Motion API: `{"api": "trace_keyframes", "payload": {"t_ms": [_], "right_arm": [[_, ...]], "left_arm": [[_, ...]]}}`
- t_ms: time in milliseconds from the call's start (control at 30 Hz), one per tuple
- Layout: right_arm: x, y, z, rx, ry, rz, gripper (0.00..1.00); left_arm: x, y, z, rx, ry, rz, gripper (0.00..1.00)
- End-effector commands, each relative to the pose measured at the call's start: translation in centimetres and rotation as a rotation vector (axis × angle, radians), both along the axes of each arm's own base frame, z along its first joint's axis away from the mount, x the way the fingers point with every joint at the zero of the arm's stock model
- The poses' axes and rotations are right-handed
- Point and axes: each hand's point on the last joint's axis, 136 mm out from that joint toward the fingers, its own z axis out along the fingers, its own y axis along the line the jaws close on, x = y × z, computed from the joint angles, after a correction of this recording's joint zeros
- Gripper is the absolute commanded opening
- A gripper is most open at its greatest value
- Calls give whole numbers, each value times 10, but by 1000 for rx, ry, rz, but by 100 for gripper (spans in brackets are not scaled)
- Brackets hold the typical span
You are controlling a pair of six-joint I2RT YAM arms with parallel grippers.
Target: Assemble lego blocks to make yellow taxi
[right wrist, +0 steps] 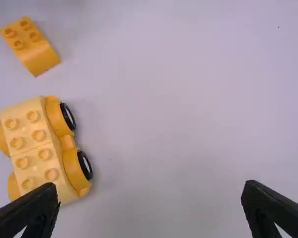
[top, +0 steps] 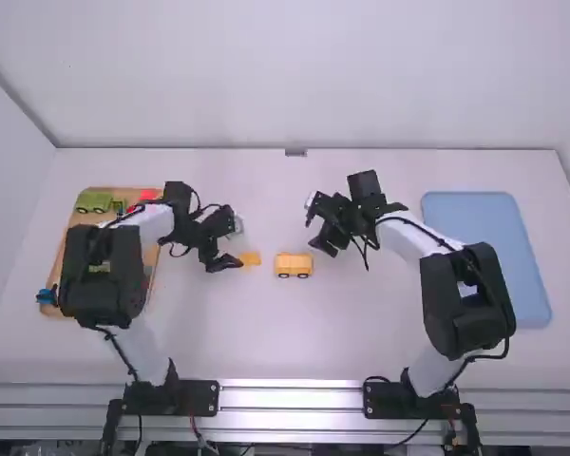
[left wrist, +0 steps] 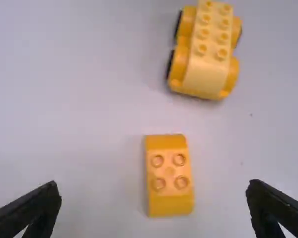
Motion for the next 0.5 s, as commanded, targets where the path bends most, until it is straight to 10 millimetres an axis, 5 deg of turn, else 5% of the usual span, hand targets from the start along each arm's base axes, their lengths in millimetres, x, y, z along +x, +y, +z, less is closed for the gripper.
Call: {"api": "trace_keyframes", "payload": {"t_ms": [0,167,467], "right_arm": [[5,3,16,19,-39,1,98],[6,3,17,19,-45,7,98],[5,3,16,17,-40,7,99]], "left_arm": [[-7,-3,7,-135,66,83,99],[-10,3,-11,-174,136,223,99],[-28,-2,-34,-157,-10,155,99]]}}
